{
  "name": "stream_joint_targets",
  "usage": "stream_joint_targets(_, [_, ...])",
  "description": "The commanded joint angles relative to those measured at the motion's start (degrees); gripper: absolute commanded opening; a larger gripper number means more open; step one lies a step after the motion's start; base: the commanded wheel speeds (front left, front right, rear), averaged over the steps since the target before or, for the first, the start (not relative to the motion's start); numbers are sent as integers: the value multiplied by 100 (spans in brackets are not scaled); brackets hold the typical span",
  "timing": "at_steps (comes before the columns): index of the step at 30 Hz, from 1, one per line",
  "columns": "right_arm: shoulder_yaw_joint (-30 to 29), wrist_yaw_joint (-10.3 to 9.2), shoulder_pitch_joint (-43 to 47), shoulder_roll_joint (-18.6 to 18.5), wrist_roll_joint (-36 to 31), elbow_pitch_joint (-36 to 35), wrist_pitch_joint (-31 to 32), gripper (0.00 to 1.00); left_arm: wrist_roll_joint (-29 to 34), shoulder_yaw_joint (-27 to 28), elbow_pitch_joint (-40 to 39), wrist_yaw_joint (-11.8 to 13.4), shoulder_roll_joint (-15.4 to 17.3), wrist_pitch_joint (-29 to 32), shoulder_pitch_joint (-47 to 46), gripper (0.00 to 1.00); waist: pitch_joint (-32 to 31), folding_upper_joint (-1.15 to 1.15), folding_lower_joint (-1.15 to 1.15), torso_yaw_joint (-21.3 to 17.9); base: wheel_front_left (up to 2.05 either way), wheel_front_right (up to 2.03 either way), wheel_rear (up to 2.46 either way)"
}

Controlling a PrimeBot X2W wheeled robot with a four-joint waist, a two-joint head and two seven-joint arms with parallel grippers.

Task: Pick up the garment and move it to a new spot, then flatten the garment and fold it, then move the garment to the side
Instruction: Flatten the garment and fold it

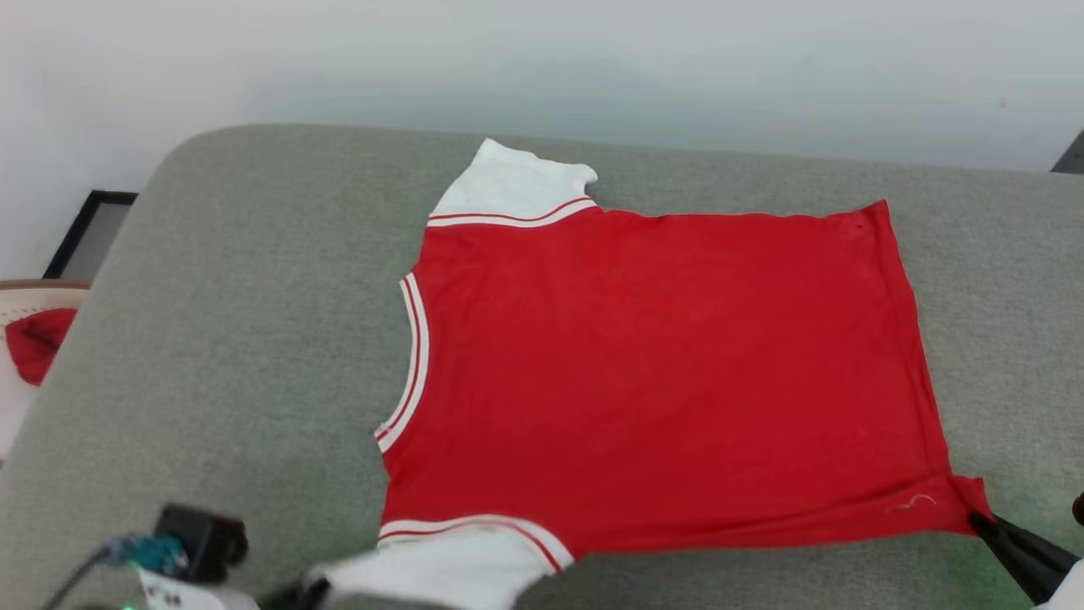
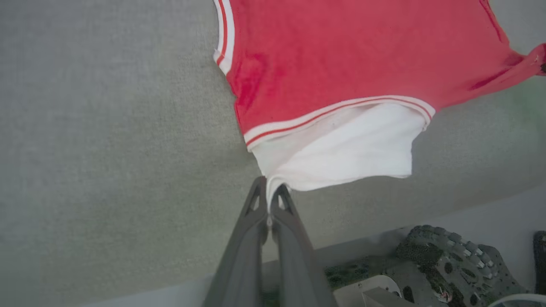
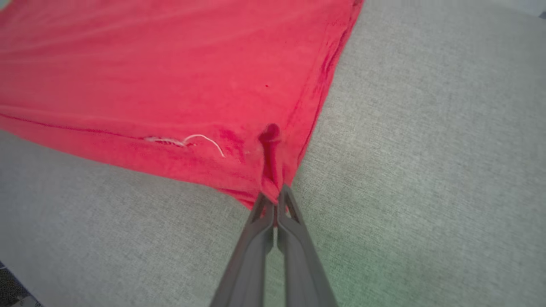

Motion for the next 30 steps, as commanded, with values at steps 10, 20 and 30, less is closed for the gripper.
stream_joint_targets(10, [-788, -7, -198, 514, -443, -761, 713, 0, 1132, 353, 321, -431, 142, 591, -1370, 0, 266, 0, 0, -347, 0, 0, 0])
stream_joint_targets(20, [-844, -7, -1142, 1031, -895, -455, 1266, 0, 1646, 372, 2256, -1844, -909, 1272, -2658, 0, 592, 0, 0, -531, 0, 0, 0])
stream_joint_targets(30, [-575, -7, -1900, 1313, -984, 220, 1539, 0, 1599, 113, 4217, -2849, -2066, 1626, -3185, 0, 901, 0, 0, -578, 0, 0, 0])
